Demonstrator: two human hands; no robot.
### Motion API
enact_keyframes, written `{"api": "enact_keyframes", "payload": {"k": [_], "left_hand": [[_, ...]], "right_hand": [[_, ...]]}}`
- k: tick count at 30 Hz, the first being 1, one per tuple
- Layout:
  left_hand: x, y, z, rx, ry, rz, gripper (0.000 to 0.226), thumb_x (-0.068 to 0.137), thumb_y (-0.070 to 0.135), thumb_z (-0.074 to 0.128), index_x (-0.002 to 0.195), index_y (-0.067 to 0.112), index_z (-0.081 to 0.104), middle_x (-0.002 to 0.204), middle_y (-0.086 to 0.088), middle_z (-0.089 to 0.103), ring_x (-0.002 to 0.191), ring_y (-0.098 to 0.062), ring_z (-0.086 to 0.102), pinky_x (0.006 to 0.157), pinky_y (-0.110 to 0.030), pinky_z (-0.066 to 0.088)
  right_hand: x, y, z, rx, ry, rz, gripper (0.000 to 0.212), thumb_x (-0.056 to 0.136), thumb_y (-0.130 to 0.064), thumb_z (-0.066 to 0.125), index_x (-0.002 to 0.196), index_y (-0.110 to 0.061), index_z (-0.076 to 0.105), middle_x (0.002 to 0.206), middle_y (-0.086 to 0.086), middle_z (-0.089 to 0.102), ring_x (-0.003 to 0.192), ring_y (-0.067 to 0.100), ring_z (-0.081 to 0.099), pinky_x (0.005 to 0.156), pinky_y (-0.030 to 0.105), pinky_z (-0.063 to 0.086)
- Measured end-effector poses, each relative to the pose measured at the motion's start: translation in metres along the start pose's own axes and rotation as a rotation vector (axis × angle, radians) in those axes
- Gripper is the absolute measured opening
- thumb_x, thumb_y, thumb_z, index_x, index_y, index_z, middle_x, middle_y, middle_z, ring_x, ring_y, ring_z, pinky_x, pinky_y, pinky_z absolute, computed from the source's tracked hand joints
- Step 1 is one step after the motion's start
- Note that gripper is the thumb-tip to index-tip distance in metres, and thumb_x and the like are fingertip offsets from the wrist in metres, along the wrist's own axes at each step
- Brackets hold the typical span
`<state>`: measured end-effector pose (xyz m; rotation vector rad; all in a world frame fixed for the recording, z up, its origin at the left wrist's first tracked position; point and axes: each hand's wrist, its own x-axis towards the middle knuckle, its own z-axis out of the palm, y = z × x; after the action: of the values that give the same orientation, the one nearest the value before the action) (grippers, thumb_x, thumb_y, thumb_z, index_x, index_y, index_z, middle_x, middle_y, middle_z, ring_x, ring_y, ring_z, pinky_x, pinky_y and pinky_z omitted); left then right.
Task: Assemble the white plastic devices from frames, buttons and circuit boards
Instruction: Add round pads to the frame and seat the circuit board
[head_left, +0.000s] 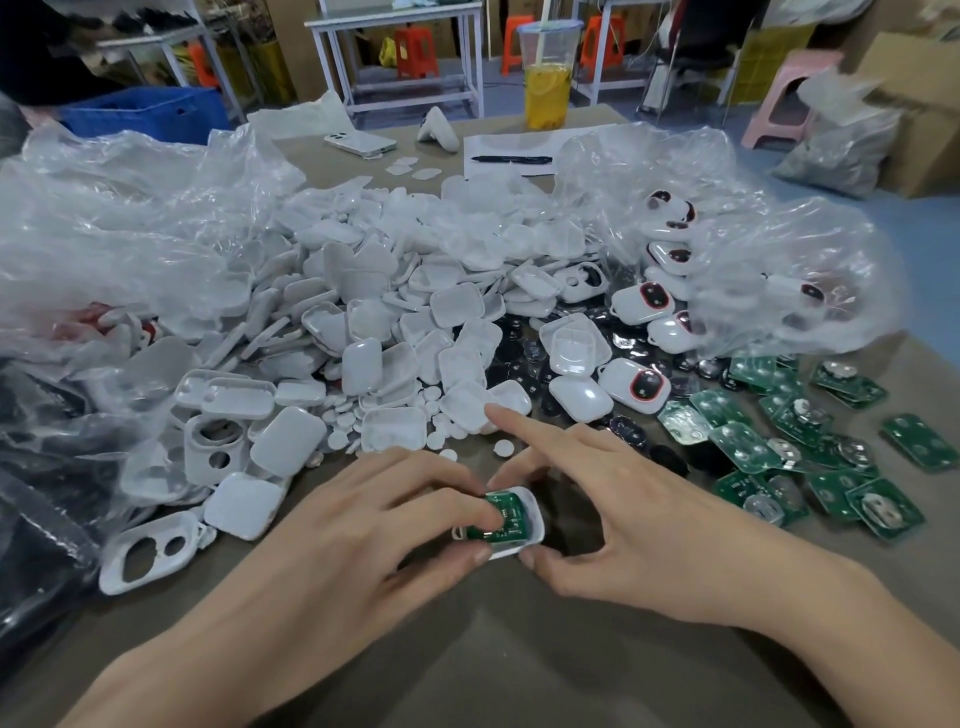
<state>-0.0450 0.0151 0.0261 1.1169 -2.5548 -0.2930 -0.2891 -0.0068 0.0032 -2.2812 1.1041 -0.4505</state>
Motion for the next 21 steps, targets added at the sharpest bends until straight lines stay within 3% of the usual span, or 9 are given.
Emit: {"api": "enact_keyframes", "payload": {"k": [10, 21], "left_hand": [[0.002, 0.0, 0.007, 0.004, 0.025, 0.012, 0.024, 0.098, 0.045, 0.055, 0.111, 0.033, 0.071, 0.117, 0.017, 0.062, 0.106, -0.002, 0.06, 0.091, -0.025, 0.048], [0.003, 0.0, 0.011, -0.045, 0.022, -0.02, 0.024, 0.097, 0.048, 0.054, 0.111, 0.036, 0.07, 0.117, 0.02, 0.059, 0.105, -0.002, 0.061, 0.087, -0.024, 0.048]], "right_hand": [[0.001, 0.001, -0.001, 0.021, -0.009, 0.021, 0.09, 0.083, -0.049, 0.063, 0.15, -0.059, 0.004, 0.129, -0.04, 0.048, 0.131, -0.005, 0.032, 0.104, 0.006, 0.022], [0.0, -0.001, -0.002, 0.014, -0.007, 0.021, 0.088, 0.085, -0.044, 0.066, 0.149, -0.057, 0.008, 0.128, -0.042, 0.046, 0.129, -0.006, 0.033, 0.101, 0.003, 0.021]]}}
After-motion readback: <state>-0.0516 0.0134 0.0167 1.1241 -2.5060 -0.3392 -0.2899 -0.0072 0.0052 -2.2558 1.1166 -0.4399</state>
